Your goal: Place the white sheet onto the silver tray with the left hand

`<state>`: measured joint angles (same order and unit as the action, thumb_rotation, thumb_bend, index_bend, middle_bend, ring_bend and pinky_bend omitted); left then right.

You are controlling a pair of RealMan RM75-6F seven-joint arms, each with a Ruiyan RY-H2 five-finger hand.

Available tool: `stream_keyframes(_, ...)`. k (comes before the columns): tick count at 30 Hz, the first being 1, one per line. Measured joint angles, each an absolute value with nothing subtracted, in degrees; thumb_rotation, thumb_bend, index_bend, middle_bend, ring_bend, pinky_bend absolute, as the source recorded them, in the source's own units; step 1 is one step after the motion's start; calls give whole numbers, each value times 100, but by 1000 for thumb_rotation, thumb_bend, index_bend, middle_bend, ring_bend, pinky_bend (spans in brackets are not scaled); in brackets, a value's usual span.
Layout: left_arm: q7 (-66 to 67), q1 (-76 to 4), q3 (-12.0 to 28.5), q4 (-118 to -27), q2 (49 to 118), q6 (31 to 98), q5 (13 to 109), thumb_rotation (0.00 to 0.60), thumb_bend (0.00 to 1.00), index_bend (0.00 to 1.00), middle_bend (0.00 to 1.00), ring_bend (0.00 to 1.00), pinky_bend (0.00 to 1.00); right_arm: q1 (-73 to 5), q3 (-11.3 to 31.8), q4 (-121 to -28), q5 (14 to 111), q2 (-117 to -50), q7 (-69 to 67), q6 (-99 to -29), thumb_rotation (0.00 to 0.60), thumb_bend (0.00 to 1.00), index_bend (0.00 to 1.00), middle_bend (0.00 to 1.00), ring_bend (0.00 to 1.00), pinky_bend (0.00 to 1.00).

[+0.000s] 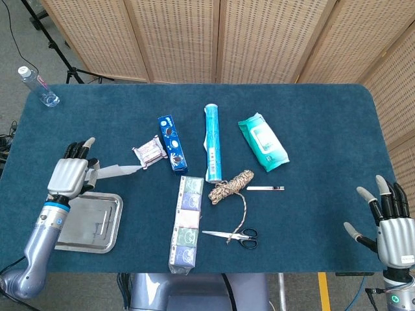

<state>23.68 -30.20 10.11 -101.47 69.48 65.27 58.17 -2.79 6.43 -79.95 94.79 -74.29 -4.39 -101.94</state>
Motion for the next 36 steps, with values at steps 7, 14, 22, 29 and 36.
stream_keyframes(7,2698,-2925,775,-10664,6783,6641,5789,584,587,727,0,0,0,-254,652,-8021,9495,-7403,-482,-10250,600,53,207,0,0,0)
stream_keyframes(14,3216,-2893,648,-10972,6697,6849,5585,584,588,727,0,0,0,-238,655,-8036,9501,-7393,-487,-10272,600,53,207,0,0,0)
stream_keyframes(22,3768,-2810,506,-11612,6225,7235,5419,584,587,727,0,0,0,-212,645,-8068,9554,-7361,-532,-10335,600,53,207,0,0,0)
stream_keyframes(29,4038,-2739,331,-12239,5790,7350,5365,584,588,727,0,0,0,-188,635,-8099,9595,-7342,-536,-10389,600,53,207,0,0,0)
stream_keyframes(36,4359,-2724,178,-12500,5649,7438,5366,583,590,727,0,0,0,-168,640,-8121,9602,-7319,-571,-10425,600,53,207,0,0,0)
